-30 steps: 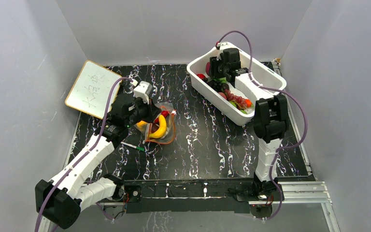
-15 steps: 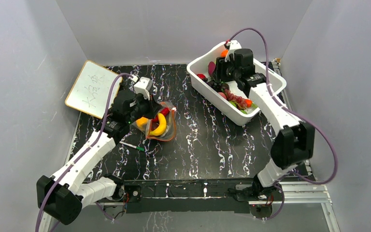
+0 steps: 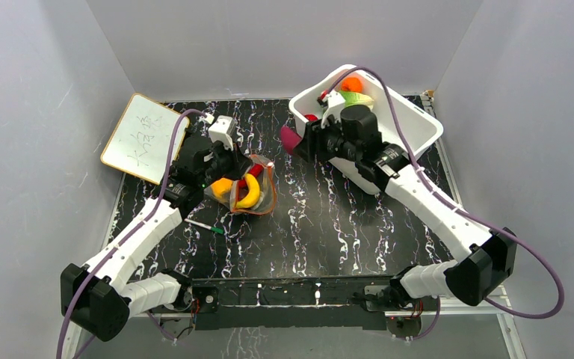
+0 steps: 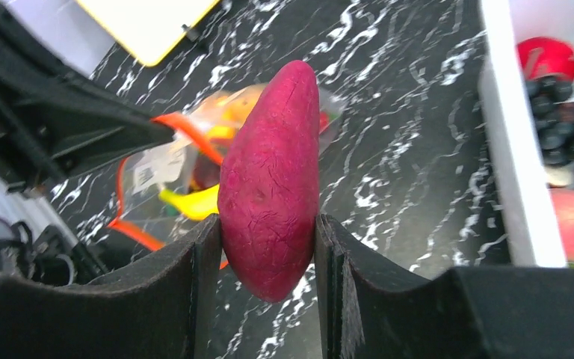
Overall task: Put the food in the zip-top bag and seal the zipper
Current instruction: Place the fake vegetable in the zipper food storage bag.
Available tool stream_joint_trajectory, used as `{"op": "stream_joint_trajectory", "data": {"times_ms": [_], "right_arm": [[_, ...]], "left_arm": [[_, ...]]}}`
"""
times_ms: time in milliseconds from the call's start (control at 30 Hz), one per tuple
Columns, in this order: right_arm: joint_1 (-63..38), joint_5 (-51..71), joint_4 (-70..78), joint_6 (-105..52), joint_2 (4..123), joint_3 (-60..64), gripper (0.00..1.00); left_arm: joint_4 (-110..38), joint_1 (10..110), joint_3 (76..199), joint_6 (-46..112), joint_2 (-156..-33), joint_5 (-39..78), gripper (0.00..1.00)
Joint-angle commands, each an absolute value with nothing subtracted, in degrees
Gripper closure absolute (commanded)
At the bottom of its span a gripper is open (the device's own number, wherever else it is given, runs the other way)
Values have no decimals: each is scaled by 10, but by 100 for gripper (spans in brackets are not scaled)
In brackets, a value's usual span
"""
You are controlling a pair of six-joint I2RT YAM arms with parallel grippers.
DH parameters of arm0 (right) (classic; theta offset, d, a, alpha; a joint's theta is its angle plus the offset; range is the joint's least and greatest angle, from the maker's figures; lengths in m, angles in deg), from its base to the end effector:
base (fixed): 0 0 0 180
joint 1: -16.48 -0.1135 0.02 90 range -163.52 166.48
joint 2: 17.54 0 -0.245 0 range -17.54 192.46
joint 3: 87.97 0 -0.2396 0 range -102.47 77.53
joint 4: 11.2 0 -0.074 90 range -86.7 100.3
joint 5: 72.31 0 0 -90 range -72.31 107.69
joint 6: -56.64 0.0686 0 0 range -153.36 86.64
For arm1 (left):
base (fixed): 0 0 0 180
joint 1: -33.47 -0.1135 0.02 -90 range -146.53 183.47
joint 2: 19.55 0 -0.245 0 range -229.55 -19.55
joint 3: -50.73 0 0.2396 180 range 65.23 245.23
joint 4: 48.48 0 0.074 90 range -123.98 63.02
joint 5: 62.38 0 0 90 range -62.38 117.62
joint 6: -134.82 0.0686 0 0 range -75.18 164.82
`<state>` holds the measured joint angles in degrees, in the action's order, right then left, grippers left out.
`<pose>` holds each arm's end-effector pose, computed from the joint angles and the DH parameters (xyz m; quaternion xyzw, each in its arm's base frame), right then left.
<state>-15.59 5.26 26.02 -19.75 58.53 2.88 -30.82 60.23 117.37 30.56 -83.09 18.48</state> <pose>0.2659 0.1840 0.3479 -0.1919 0.8142 0.2935 0.4628 0.2516 -0.1391 0.3102 0.1343 0.7785 -0.2727 0.5491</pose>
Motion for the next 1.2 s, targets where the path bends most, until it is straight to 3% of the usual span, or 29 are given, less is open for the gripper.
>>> {"op": "stream_joint_trajectory", "data": {"times_ms": [0, 367, 633, 1167], "right_arm": [[-211, 42, 260, -165, 571, 34, 80], [-294, 54, 289, -144, 578, 54, 80], [-314, 33, 220, -102, 609, 73, 76], [-349, 160, 125, -5, 717, 41, 68]], "left_arm": [[-331, 604, 1202, 291, -826, 198, 100], [-327, 604, 1202, 286, -819, 203, 100], [-331, 604, 1199, 267, -813, 191, 100], [-331, 604, 1176, 226, -769, 158, 100]]}}
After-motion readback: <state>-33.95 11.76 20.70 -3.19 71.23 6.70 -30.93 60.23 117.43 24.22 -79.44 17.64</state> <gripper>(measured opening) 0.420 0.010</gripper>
